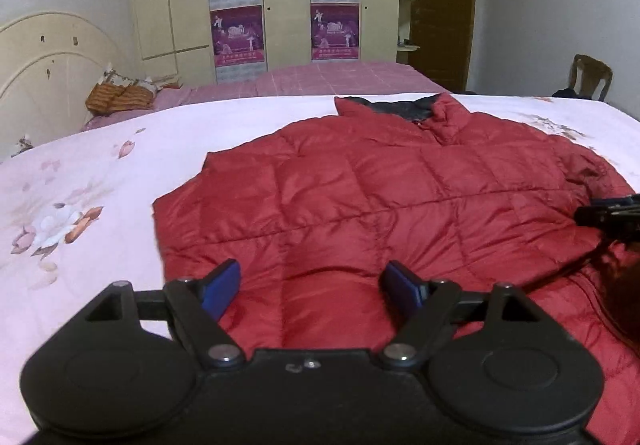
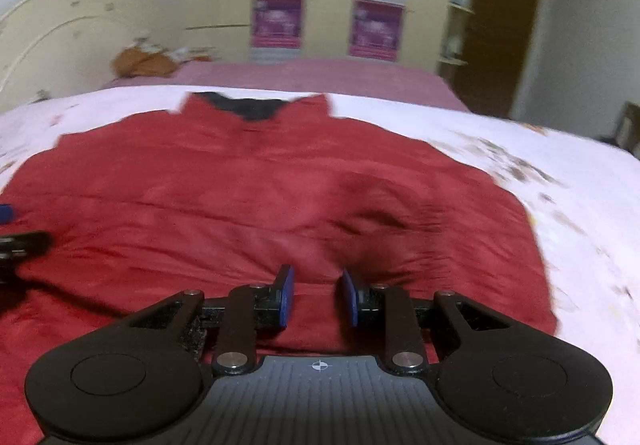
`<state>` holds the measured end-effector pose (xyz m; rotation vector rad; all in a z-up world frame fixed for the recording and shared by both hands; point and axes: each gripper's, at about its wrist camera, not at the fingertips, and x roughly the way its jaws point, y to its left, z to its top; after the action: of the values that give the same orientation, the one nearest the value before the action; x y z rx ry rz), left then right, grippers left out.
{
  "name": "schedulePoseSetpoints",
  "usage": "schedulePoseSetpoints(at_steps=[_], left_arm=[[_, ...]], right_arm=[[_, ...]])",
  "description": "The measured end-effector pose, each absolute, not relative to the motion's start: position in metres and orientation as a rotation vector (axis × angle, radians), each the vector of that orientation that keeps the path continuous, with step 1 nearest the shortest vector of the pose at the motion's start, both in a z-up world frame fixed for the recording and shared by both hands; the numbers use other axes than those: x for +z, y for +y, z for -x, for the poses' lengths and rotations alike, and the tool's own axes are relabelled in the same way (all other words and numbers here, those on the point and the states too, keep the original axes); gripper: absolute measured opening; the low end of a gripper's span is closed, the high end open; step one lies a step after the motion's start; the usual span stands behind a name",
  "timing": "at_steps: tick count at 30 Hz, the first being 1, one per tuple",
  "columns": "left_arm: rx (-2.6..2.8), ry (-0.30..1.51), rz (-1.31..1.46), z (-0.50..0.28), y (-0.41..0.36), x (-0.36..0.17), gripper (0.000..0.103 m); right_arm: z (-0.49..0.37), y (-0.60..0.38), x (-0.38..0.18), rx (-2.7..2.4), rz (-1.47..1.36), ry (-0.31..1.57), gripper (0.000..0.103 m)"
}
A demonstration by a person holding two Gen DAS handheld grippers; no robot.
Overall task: Fold large clothes
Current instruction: 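Open the right gripper and lift both tools above the folded jacket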
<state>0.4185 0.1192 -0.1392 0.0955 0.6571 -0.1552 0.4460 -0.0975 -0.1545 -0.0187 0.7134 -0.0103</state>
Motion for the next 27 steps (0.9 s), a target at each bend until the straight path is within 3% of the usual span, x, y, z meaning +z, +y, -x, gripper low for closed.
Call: schedulePoseSetpoints(at_steps=[2,6,7,8,18,20,25,27], left_arm=[[-0.15,0.657,-0.104,-0.412,0.12,-0.133,0.079],[-0.145,0.635,-0.095,-0.392,0.119,-0.118,0.095],[-0.139,0.633,-0.1,-0.385,0.118,-0.116,0.097],[-0.138,0.635,-0.105,-0.379,0.117,-0.116,0.097],[-0.074,0.674,-0.119,-0.294,0.118,-0.106,0.097],[-0.061,0.681,-0.124,-0.274,0.118,-0.105,0.097],[-0.011,0.699,-0.129,-0.223,0.123,-0.104,0.096],[0.005,0.71,-0.108,-0.203,0.129,-0.106,0.096]], right_arm=[[-0.444,-0.101,-0.151,-0.008,0.009,0.727,0.025],[-0.425,-0.106,-0.131,0.002,-0.049,0.685,0.029],[-0.419,-0.105,-0.128,-0.008,-0.048,0.68,0.063],[-0.41,-0.104,-0.125,-0.008,-0.048,0.66,0.089],[-0.327,-0.116,-0.099,0.099,-0.088,0.616,0.088],[-0.302,-0.127,-0.095,0.102,-0.096,0.62,0.079],[-0.229,-0.161,-0.088,0.081,-0.122,0.63,0.077],[-0.2,-0.179,-0.088,0.066,-0.139,0.644,0.069]])
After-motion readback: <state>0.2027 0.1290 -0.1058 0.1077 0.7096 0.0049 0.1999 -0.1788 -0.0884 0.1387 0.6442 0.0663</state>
